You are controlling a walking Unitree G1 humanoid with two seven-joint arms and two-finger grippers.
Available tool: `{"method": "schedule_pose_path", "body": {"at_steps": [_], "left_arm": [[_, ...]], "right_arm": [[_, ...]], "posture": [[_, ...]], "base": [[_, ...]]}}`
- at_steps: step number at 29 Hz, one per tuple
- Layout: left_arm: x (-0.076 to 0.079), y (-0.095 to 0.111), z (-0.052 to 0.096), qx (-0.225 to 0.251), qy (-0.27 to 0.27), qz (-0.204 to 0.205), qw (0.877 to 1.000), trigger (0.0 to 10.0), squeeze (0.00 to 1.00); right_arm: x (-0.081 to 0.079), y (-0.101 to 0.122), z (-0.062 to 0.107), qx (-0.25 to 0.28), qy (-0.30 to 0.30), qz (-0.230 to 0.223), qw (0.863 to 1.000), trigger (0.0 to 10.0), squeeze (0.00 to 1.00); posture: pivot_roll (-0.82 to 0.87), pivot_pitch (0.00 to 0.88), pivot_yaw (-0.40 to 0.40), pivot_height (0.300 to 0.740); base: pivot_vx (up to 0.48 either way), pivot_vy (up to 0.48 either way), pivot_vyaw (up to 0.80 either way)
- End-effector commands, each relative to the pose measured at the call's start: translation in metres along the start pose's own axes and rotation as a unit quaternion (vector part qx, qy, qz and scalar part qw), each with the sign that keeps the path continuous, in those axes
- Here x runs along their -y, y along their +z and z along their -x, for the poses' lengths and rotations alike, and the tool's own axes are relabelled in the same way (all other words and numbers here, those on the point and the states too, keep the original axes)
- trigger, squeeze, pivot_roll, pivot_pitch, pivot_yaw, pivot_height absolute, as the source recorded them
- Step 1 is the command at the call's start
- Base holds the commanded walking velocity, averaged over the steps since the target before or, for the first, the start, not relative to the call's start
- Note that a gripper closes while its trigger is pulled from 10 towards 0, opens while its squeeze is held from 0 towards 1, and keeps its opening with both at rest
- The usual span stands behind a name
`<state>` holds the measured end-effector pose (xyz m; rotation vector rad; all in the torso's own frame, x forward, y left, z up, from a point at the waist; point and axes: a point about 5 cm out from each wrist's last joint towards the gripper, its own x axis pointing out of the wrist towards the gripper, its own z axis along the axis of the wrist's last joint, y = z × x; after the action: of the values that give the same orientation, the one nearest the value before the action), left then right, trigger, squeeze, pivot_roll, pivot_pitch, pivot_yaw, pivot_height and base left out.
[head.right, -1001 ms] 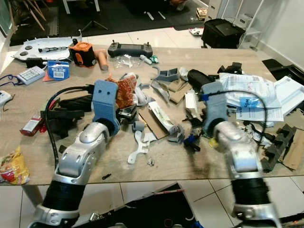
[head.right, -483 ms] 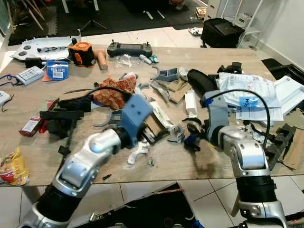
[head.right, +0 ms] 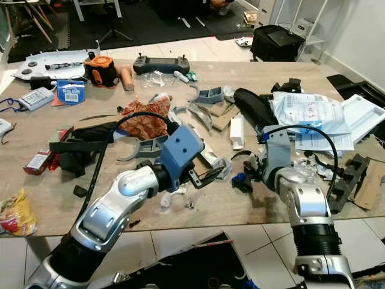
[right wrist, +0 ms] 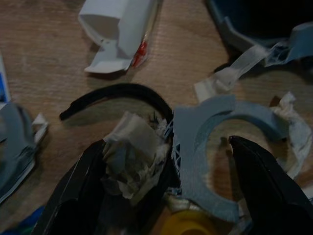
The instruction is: Picking trash to rubbish bin
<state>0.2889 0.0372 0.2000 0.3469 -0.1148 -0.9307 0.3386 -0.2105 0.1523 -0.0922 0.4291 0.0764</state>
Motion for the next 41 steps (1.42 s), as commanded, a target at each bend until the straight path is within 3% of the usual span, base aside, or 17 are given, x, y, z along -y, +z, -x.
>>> {"method": "schedule_pose_path", "body": {"at_steps": [1, 9, 15, 16, 18, 19, 37, 39, 40, 41], "left_arm": [[0.003, -0.003, -0.001, -0.005, -0.01, -0.007, 1.0, 10.0, 0.0], [0.002, -0.003, -0.002, -0.006, -0.008, -0.01, 1.0, 10.0, 0.0], [0.001, -0.004, -0.003, -0.007, -0.005, -0.012, 1.0, 10.0, 0.0], [0.002, -0.005, -0.002, -0.008, -0.006, -0.012, 1.0, 10.0, 0.0], [0.002, -0.005, -0.002, -0.008, -0.006, -0.013, 1.0, 10.0, 0.0], [0.002, -0.004, -0.003, -0.007, -0.006, -0.015, 1.0, 10.0, 0.0], [0.0, -0.004, -0.004, -0.005, 0.003, -0.021, 1.0, 10.0, 0.0], [-0.003, -0.003, -0.003, -0.002, 0.008, -0.02, 1.0, 10.0, 0.0], [-0.003, -0.003, -0.003, -0.002, 0.008, -0.02, 1.0, 10.0, 0.0], [-0.004, -0.002, -0.003, 0.0, 0.012, -0.019, 1.0, 10.0, 0.0]], "right_arm": [[0.001, -0.016, -0.004, -0.036, -0.011, 0.002, 0.999, 10.0, 0.0], [-0.005, -0.016, -0.01, -0.029, 0.003, 0.01, 1.0, 10.0, 0.0], [-0.015, -0.031, -0.015, -0.053, 0.049, 0.021, 0.997, 10.0, 0.0], [-0.016, -0.034, -0.015, -0.058, 0.056, 0.017, 0.997, 6.4, 0.0], [-0.016, -0.035, -0.015, -0.059, 0.056, 0.012, 0.997, 2.8, 0.0], [-0.016, -0.035, -0.015, -0.059, 0.055, 0.007, 0.997, 0.0, 0.0], [-0.011, -0.03, -0.015, -0.028, 0.045, -0.008, 0.999, 0.0, 0.0], [-0.014, -0.008, -0.013, 0.032, 0.059, -0.018, 0.998, 0.0, 0.0], [-0.014, -0.008, -0.013, 0.032, 0.059, -0.018, 0.998, 0.0, 0.0], [-0.018, 0.012, -0.009, 0.086, 0.078, -0.055, 0.992, 0.0, 0.0]], "posture": [[-0.03, 0.122, -0.009, 0.74], [-0.03, 0.13, -0.011, 0.74], [-0.02, 0.136, -0.015, 0.74], [-0.02, 0.136, -0.015, 0.74], [-0.02, 0.139, -0.013, 0.74], [-0.02, 0.139, -0.013, 0.74], [-0.02, 0.141, -0.007, 0.74], [-0.02, 0.143, -0.005, 0.74], [-0.02, 0.143, -0.005, 0.74], [-0.02, 0.143, -0.005, 0.74]], "base": [[0.0, 0.0, 0.0], [0.0, 0.0, 0.0], [0.0, 0.0, 0.0], [0.0, 0.0, 0.0], [0.0, 0.0, 0.0], [0.0, 0.0, 0.0], [0.0, 0.0, 0.0], [0.0, 0.0, 0.0], [0.0, 0.0, 0.0], [0.0, 0.0, 0.0]]}}
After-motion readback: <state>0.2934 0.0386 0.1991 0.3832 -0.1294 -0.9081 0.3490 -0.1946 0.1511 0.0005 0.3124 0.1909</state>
